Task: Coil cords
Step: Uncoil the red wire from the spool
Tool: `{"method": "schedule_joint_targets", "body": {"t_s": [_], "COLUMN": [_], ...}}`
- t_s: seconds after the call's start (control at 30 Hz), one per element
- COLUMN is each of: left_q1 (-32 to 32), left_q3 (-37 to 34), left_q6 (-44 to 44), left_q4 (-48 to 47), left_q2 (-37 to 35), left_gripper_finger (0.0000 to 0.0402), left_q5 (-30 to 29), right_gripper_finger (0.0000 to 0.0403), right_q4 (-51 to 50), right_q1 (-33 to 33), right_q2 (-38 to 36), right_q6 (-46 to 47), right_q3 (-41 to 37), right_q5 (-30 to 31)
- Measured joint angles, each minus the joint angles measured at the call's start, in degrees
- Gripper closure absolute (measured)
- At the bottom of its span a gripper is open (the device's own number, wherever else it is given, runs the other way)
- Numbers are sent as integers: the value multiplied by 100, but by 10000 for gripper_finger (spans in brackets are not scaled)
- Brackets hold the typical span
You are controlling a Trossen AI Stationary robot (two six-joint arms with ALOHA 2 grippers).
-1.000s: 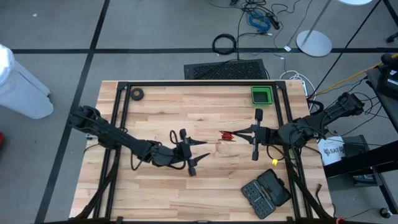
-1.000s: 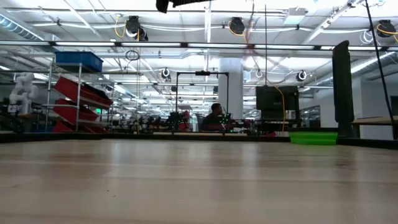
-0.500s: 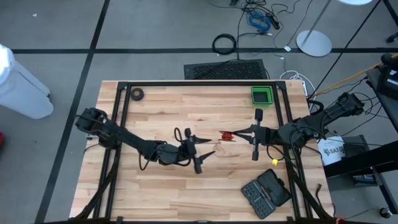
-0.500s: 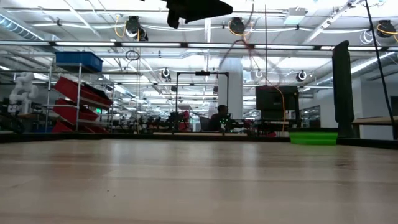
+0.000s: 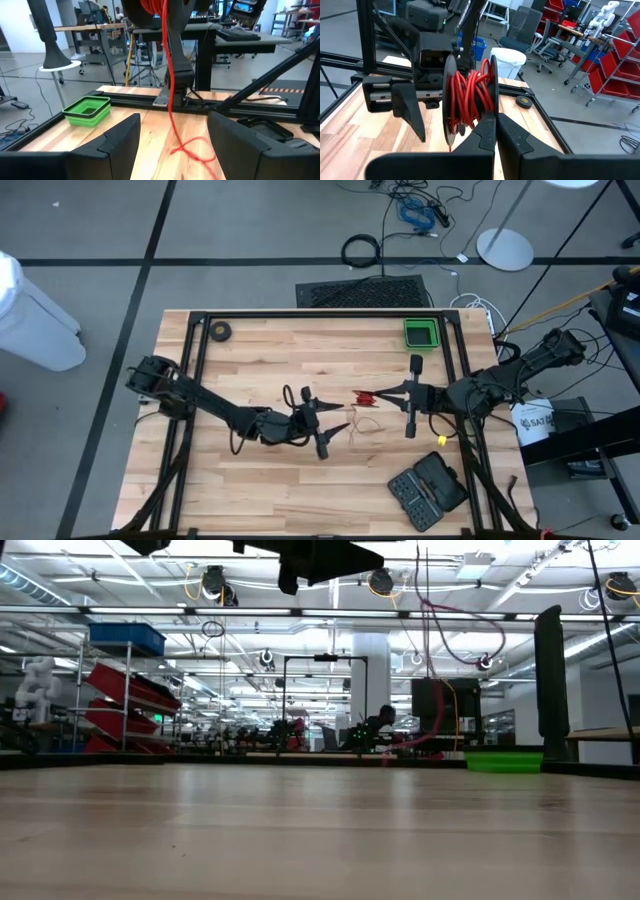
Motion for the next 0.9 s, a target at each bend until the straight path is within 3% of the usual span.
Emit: {"method": "schedule_joint_targets", "body": {"t_s": [0.9], "left_q1": [35], "left_q3": [0], "left_q6": [-165], "left_q4": [80], "left_q2": [4], "left_gripper_finger": [163], "left_q5": [126], "right_gripper_finger": [403], "right_q4": [2], "right_q1": [-2], "right_q2": [0], "right_q6": [0], "right_q3": [0], "right_q5": [0]}}
